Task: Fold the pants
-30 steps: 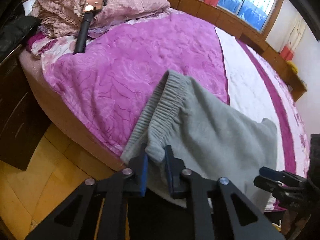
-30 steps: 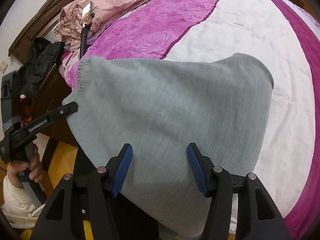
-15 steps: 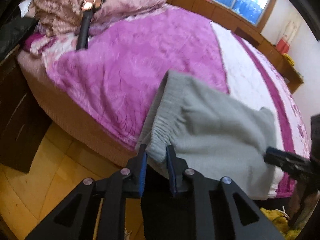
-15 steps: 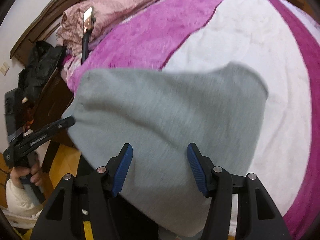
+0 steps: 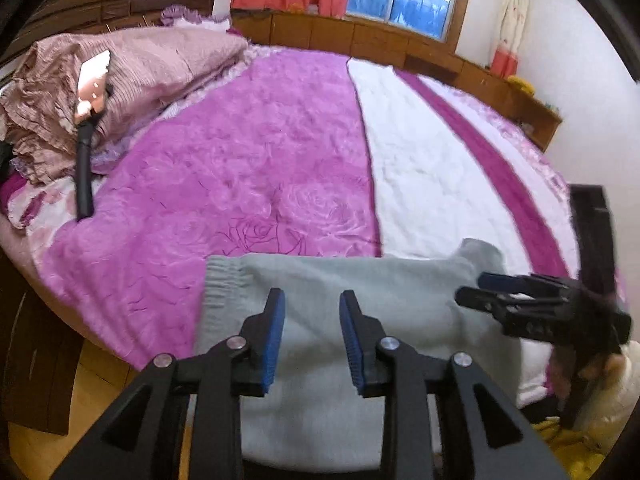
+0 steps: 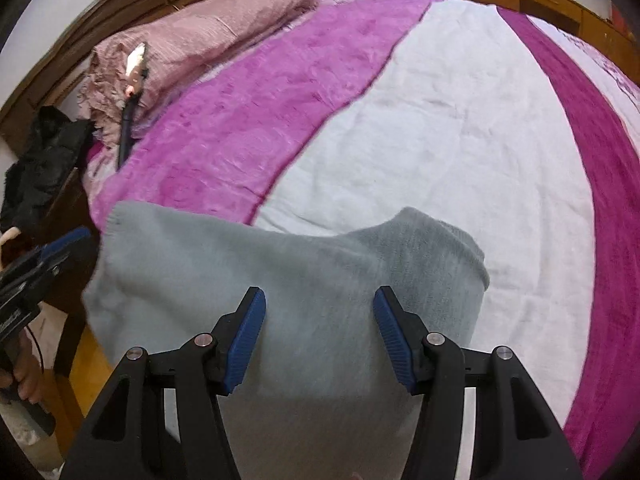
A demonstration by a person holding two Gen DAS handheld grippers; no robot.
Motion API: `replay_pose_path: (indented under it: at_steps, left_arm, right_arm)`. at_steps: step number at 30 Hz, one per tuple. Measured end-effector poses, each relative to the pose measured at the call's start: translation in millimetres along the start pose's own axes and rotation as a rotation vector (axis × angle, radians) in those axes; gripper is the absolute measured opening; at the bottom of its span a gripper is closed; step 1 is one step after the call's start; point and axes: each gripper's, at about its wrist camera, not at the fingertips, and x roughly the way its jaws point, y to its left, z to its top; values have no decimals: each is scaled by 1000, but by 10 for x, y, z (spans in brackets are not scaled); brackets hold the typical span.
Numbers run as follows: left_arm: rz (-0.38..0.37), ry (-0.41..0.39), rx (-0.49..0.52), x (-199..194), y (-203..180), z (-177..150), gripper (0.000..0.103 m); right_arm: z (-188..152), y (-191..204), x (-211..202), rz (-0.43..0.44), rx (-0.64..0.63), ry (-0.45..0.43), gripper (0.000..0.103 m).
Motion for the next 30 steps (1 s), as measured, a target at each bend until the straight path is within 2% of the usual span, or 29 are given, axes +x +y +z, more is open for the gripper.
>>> replay_pose_path:
  at_steps: [2, 4, 6, 10, 17, 26, 30]
  left_arm:
    - [10, 32, -30, 175, 69, -16, 29]
    - [-1, 68, -88, 349, 202, -72, 28]
    - [-20, 64, -111, 403, 288, -140, 23]
    - [-54, 50, -120, 425, 366, -183, 23]
    - [-93, 28, -141, 414, 431, -234, 23]
    - [-115, 28, -117, 421, 442, -225, 23]
    - [-114, 30, -114, 396, 427, -217, 23]
  right_arm:
    - [-36, -36, 130, -3, 5, 24, 50]
    - [-75, -45, 175, -3, -9, 7, 52]
    - [-99, -43, 193, 3, -26, -18, 54]
    - [-109, -111, 219, 48, 32, -41, 60]
    - [-126, -35, 234, 37, 12, -54, 67]
    - [-132, 20, 266, 34, 6, -66, 78]
    - [-101, 20, 204, 43, 19, -52, 78]
